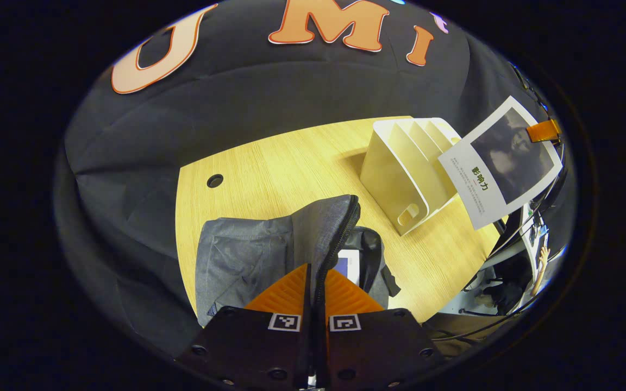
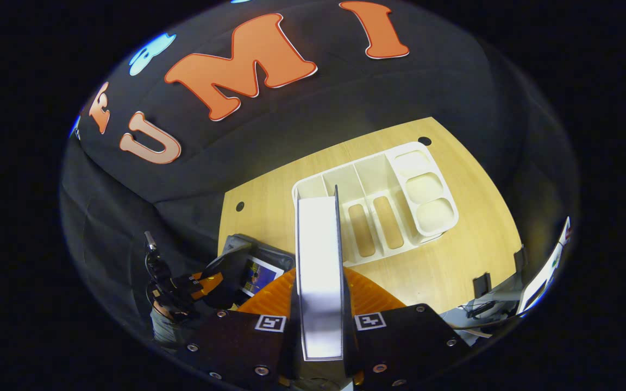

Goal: Open the schoolbag, grab two books from the bookshelf and put them into the schoolbag.

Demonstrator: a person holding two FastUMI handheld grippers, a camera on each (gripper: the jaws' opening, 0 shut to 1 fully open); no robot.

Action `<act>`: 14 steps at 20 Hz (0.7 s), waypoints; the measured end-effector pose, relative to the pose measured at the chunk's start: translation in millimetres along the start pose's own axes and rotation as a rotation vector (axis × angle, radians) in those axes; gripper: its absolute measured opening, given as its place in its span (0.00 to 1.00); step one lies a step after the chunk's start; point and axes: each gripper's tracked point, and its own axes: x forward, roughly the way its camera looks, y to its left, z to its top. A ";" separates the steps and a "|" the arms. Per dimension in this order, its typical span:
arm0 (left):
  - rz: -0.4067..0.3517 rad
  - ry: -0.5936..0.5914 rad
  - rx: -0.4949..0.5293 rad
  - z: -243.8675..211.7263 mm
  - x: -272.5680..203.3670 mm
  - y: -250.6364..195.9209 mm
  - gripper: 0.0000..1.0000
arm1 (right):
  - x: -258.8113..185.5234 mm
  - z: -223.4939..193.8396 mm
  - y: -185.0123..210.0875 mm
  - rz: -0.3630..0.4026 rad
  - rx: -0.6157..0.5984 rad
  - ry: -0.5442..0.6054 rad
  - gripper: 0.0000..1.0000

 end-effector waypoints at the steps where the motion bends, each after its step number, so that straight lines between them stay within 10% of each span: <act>1: 0.001 -0.003 0.001 0.8 -0.8 1.1 0.05 | 0.2 -4.9 3.2 0.019 0.019 -0.007 0.31; 14: 0.018 -0.051 -0.060 6.0 -16.9 14.3 0.05 | 63.9 -90.8 58.3 0.269 0.288 0.034 0.31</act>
